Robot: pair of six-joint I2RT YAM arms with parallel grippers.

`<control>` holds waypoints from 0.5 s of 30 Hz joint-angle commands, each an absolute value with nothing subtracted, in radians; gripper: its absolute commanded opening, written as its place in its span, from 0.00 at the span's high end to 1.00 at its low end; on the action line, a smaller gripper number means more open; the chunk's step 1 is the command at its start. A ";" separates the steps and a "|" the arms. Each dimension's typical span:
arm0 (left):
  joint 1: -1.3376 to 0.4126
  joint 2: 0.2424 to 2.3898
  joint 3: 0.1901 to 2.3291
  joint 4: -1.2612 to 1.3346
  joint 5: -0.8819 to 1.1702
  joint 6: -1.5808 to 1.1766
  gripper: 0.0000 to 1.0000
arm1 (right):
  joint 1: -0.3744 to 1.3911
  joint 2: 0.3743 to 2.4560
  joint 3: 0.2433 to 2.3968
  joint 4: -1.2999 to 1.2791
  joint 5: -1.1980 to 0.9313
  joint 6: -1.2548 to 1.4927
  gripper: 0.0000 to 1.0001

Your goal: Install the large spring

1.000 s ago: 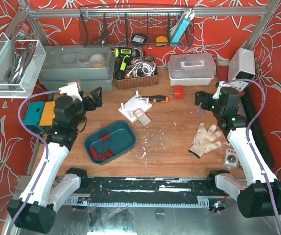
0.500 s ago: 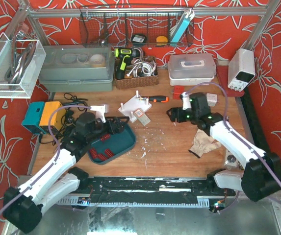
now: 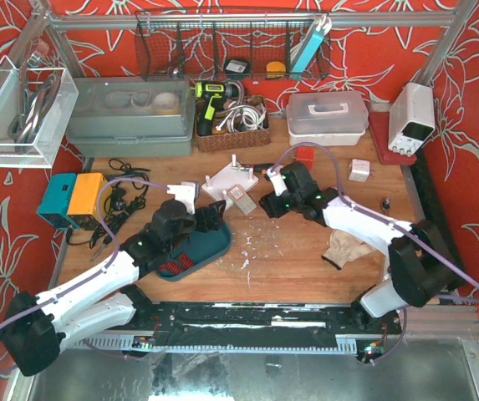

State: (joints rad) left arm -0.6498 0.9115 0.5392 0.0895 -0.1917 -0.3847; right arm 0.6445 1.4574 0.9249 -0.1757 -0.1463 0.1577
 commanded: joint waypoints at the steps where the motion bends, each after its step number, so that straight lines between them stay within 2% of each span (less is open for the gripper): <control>1: -0.655 0.840 0.453 0.206 -0.307 -0.334 0.00 | 0.705 1.559 0.997 -0.126 -0.087 0.074 0.30; 8: -0.655 0.740 0.305 0.396 -0.191 -0.286 0.00 | 0.744 1.743 1.132 -0.137 -0.093 0.050 0.34; 15: -0.655 0.698 0.278 0.383 -0.197 -0.269 0.00 | 0.765 1.874 1.218 -0.150 -0.069 0.024 0.34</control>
